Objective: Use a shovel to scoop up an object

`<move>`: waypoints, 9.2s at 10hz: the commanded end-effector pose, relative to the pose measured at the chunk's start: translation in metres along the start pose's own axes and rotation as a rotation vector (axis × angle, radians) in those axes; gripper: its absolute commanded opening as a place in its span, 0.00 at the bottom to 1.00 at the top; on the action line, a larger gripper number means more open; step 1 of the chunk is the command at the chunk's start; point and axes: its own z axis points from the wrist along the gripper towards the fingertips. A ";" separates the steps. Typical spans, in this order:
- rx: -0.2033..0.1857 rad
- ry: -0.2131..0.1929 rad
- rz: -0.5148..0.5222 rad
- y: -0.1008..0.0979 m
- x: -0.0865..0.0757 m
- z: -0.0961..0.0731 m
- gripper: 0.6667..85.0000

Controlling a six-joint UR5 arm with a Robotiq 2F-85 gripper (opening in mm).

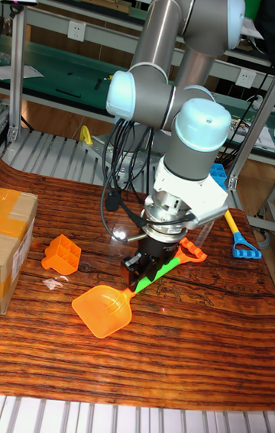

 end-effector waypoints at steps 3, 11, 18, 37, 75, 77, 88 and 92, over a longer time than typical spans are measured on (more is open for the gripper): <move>-0.007 -0.035 0.015 0.001 0.009 0.012 0.60; 0.091 0.003 0.006 -0.011 0.028 -0.004 0.59; 0.029 -0.045 0.029 0.015 0.034 0.009 0.62; 0.000 -0.033 0.075 0.026 0.003 0.003 0.61; 0.028 -0.106 0.049 0.015 -0.084 0.002 0.52; 0.020 -0.118 0.050 0.012 -0.077 0.012 0.52; 0.037 -0.095 0.022 0.010 -0.020 0.017 0.55; 0.028 -0.092 0.010 0.018 -0.026 0.010 0.57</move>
